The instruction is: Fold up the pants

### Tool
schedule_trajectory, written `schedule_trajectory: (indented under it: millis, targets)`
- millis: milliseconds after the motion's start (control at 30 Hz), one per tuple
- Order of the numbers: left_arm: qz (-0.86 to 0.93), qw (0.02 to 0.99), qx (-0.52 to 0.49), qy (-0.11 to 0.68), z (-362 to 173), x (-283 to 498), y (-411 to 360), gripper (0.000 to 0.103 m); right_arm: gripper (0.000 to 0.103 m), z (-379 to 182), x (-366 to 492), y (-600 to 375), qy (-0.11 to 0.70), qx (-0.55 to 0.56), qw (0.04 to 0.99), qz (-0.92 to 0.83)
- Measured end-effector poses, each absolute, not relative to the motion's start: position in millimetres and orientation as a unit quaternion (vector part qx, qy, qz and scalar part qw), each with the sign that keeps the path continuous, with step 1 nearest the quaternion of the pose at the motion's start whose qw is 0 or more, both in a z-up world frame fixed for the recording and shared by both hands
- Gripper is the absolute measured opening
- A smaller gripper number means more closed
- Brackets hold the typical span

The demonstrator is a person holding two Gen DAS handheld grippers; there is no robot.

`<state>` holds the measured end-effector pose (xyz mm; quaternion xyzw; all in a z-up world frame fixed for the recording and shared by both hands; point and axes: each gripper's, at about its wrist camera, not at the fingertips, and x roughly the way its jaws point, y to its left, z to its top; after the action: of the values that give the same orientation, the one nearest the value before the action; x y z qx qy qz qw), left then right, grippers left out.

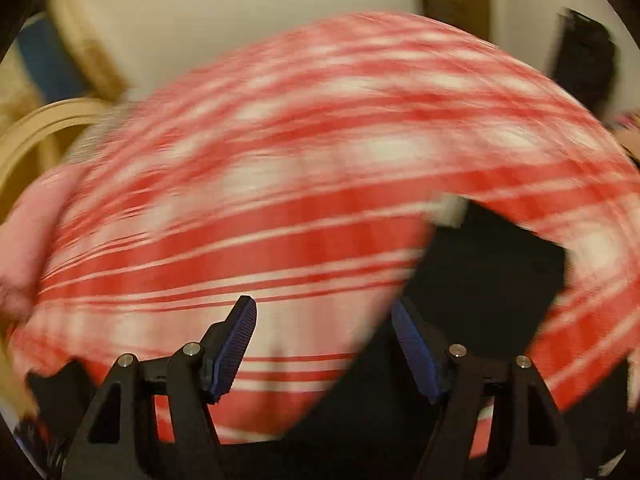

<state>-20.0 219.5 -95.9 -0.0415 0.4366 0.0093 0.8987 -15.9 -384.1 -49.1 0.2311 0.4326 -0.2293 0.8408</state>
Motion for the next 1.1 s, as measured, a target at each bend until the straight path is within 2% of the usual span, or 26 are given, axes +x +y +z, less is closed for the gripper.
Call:
schedule_trajectory:
  millis: [133, 233, 267, 300, 333, 467, 600, 733, 833, 1000, 1100]
  targets:
    - [0.019, 0.897, -0.043, 0.439, -96, -19, 217, 0.103, 0.072, -82, 3, -415, 0.486, 0.219, 0.802, -0.270]
    - [0.024, 0.894, -0.044, 0.444, -95, -18, 217, 0.103, 0.071, -92, 9, -410, 0.506, 0.163, 0.801, -0.275]
    - [0.025, 0.894, -0.044, 0.446, -95, -18, 217, 0.103, 0.056, -91, 9, -410, 0.508, 0.165, 0.801, -0.270]
    - [0.025, 0.893, -0.044, 0.447, -95, -18, 217, 0.103, 0.022, -88, 7, -414, 0.508, 0.176, 0.800, -0.265]
    - [0.025, 0.893, -0.044, 0.448, -95, -18, 217, 0.103, 0.006, -84, 1, -420, 0.507, 0.189, 0.799, -0.263]
    - [0.027, 0.893, -0.043, 0.448, -95, -19, 218, 0.103, 0.004, -57, -41, -438, 0.452, 0.276, 0.818, -0.226]
    - [0.027, 0.892, -0.042, 0.449, -95, -19, 218, 0.103, 0.004, -19, -145, -439, 0.341, 0.335, 0.849, -0.226]
    - [0.028, 0.892, -0.041, 0.450, -95, -19, 217, 0.103, 0.004, -24, -238, -432, 0.291, 0.388, 0.836, -0.257]
    - [0.028, 0.892, -0.041, 0.449, -95, -19, 217, 0.103, 0.004, -41, -285, -413, 0.297, 0.396, 0.822, -0.282]
    - [0.030, 0.892, -0.037, 0.449, -94, -16, 216, 0.103, 0.005, -79, -313, -405, 0.324, 0.425, 0.793, -0.292]
    - [0.028, 0.892, -0.036, 0.450, -93, -15, 217, 0.103, 0.011, -92, -313, -407, 0.354, 0.421, 0.781, -0.296]
